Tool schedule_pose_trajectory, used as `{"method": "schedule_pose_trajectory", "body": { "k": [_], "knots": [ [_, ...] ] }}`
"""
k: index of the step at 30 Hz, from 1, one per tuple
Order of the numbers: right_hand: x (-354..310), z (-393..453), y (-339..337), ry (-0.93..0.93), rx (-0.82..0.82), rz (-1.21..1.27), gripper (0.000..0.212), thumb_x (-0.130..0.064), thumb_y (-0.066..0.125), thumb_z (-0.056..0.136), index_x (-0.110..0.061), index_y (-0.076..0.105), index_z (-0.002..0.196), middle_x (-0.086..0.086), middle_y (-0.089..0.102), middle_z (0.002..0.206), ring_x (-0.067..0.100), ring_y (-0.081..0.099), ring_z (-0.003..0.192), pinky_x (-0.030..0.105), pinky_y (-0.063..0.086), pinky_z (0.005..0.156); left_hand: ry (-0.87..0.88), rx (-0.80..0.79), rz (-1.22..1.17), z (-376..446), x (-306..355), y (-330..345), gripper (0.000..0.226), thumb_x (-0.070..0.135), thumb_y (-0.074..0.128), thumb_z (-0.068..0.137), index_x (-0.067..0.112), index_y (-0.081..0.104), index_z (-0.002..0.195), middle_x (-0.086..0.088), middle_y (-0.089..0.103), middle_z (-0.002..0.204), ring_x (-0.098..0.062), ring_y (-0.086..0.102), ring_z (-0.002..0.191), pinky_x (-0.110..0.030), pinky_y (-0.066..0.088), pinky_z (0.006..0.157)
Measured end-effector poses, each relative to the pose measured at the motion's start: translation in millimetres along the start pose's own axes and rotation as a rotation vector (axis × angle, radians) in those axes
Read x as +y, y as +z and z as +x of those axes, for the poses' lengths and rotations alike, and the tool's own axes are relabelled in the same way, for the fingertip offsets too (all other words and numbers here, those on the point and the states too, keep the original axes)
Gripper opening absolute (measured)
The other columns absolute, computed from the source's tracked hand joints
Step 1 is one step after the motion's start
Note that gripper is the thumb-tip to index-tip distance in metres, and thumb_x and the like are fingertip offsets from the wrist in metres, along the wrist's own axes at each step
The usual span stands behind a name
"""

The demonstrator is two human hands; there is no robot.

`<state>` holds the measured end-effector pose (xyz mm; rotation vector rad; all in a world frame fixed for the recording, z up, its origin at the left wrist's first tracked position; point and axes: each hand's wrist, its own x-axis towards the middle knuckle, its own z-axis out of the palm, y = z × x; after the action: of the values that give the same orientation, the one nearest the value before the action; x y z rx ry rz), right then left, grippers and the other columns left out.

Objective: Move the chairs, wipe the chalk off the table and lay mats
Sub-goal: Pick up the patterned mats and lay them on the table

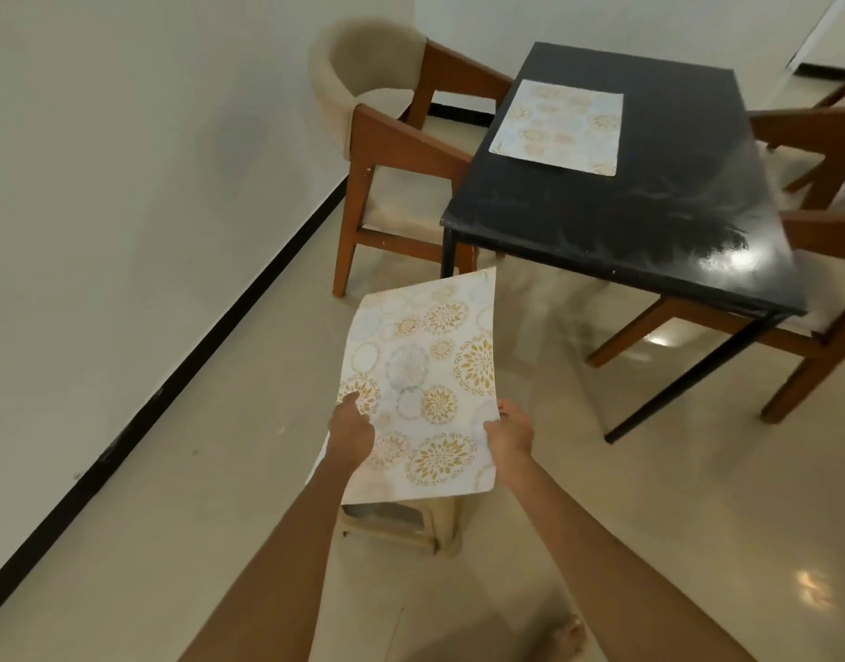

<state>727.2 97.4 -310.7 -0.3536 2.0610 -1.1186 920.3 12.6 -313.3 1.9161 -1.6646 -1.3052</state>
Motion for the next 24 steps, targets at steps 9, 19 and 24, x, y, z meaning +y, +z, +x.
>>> {"method": "schedule_pose_trajectory", "body": {
  "k": [9, 19, 24],
  "knots": [
    [-57.2, 20.9, -96.9, -0.148, 0.003, 0.234, 0.018, 0.006, 0.051, 0.093, -0.008, 0.058, 0.102, 0.014, 0.065, 0.108, 0.031, 0.061, 0.100, 0.048, 0.050, 0.093, 0.063, 0.127, 0.115, 2.9, 93.3, 3.6, 0.052, -0.005, 0.040, 0.090, 0.003, 0.033, 0.141, -0.021, 0.042, 0.140, -0.039, 0.040, 0.129, -0.049, 0.038, 0.104],
    [-108.6, 120.8, -227.3, -0.233, 0.140, 0.282, 0.023, 0.001, 0.049, 0.097, -0.015, 0.063, 0.107, 0.001, 0.064, 0.103, 0.013, 0.063, 0.087, 0.028, 0.053, 0.078, 0.170, 0.123, -0.083, 21.5, 232.0, 82.0, 0.025, -0.003, 0.048, 0.089, 0.004, 0.072, 0.095, -0.013, 0.066, 0.086, -0.030, 0.061, 0.080, -0.036, 0.051, 0.071],
    [-131.8, 188.5, -282.7, -0.224, 0.188, 0.308, 0.034, -0.003, 0.048, 0.099, -0.011, 0.060, 0.129, 0.005, 0.064, 0.125, 0.025, 0.060, 0.113, 0.043, 0.049, 0.099, 0.233, 0.025, -0.186, 34.3, 306.6, 148.6, 0.029, 0.005, 0.050, 0.095, 0.008, 0.064, 0.120, -0.009, 0.066, 0.115, -0.029, 0.061, 0.104, -0.045, 0.051, 0.093]
  ]
}}
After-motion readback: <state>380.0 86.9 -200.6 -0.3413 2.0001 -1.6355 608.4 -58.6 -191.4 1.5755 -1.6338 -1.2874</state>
